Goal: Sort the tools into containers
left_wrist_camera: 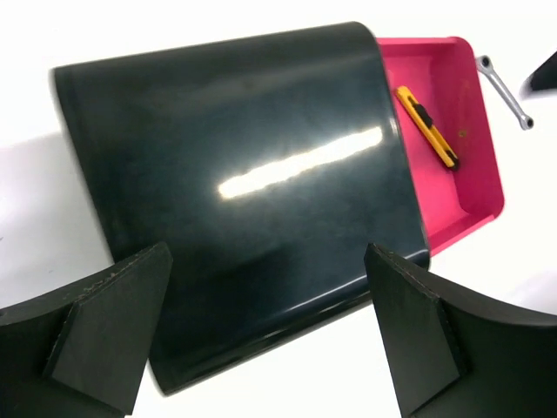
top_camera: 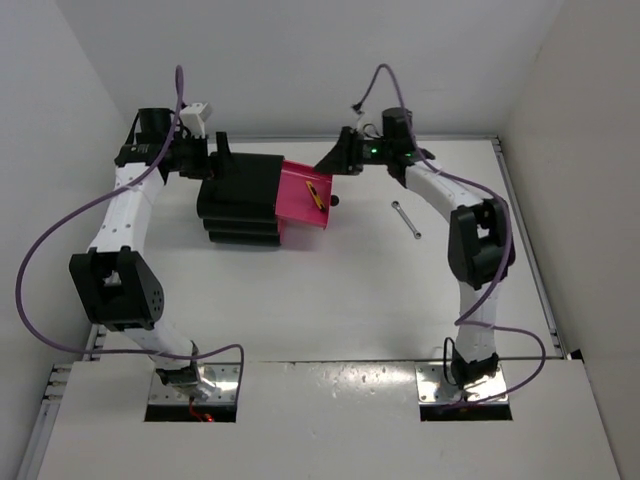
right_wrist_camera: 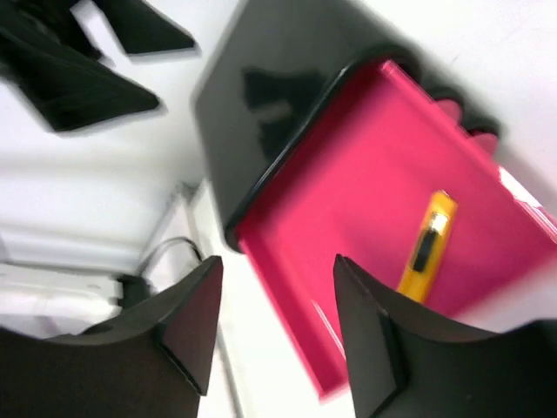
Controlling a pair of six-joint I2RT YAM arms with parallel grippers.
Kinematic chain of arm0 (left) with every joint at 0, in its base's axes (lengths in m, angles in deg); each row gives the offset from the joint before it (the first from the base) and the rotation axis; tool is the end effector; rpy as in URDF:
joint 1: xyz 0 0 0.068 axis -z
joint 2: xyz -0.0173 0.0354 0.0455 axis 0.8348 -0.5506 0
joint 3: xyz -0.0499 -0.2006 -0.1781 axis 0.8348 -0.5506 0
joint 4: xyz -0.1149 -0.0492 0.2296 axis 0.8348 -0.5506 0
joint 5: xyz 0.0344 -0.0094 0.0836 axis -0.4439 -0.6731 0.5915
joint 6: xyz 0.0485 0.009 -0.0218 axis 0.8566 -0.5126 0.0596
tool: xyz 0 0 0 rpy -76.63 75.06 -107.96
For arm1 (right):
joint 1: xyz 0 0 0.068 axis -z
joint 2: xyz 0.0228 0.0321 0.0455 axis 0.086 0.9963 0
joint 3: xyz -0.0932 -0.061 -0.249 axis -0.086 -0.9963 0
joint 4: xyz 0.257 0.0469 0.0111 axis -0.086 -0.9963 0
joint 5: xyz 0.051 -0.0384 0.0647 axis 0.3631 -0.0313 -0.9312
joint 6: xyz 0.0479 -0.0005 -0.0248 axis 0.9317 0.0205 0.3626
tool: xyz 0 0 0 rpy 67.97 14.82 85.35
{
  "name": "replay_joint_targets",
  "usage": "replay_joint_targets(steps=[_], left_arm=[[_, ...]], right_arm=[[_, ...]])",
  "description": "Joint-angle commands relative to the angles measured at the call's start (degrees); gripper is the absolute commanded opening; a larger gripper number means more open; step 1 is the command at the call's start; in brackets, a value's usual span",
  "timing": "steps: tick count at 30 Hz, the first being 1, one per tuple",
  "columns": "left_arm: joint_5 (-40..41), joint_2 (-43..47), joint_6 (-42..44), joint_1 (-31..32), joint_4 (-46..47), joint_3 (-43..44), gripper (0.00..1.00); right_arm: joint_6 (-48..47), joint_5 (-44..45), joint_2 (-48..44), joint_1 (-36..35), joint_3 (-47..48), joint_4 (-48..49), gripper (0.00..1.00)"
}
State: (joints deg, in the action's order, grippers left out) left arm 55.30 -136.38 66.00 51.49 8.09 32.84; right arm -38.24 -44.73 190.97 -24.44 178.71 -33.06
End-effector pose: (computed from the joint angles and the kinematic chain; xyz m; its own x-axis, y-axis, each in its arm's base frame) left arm 0.3642 0.0145 0.3549 -0.6738 -0.0936 -0.7329 0.2744 0.8893 -0.3659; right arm 0.4529 0.1897 0.2594 -0.8421 0.1179 -0.5262 -0.4544 0.3701 0.8102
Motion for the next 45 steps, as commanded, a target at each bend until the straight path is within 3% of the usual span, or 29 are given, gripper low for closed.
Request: replay_joint_targets(steps=[1,2,3,5,8,12,15,21,31,40,45], left_arm=[[-0.8,0.5,0.1,2.0,1.8,1.6,1.00],[-0.1,0.5,0.6,2.0,1.8,1.6,1.00],[-0.1,-0.2,0.6,2.5,1.8,1.6,1.00],[1.0,-0.8,0.6,3.2,1.8,1.1,1.00],[3.7,-1.3,0.6,4.8,1.8,1.1,1.00],[6.6,-1.3,0.6,6.2,1.8,0.6,1.00],[7.3,-1.3,1.2,6.9,1.8,0.0,1.00],[9.0,-2.4,1.7,7.4,1.2,-0.5,1.00],[10.2,-2.9,2.2,8.4,1.2,-2.3,1.00],[10.7,-2.9,2.2,8.4,1.8,-2.8,1.00],[10.7,-2.9,2.2,8.4,1.8,-3.3,1.00]], right_arm=[[12.1,-8.9,-5.6,8.5,-5.1,14.1,0.53],[20.7,-11.3,-5.6,11.5,-9.4,17.7,0.50],[24.9,-12.4,-5.6,12.7,-11.7,25.7,0.49],[31.5,-13.9,-4.2,15.0,-16.2,29.8,0.48],[34.2,-15.6,-3.0,15.6,-20.0,30.3,0.46],[46.9,-17.5,-0.2,14.1,-25.7,47.7,0.45],[53.2,-18.2,2.7,12.7,-26.9,54.0,0.44],[57.7,-19.8,6.5,11.6,-26.9,57.4,0.40],[58.8,-20.9,10.1,11.0,-27.4,53.7,0.40],[63.2,-23.8,13.4,9.8,-24.7,54.6,0.52],[63.2,-23.2,14.6,9.3,-21.9,54.8,0.52]])
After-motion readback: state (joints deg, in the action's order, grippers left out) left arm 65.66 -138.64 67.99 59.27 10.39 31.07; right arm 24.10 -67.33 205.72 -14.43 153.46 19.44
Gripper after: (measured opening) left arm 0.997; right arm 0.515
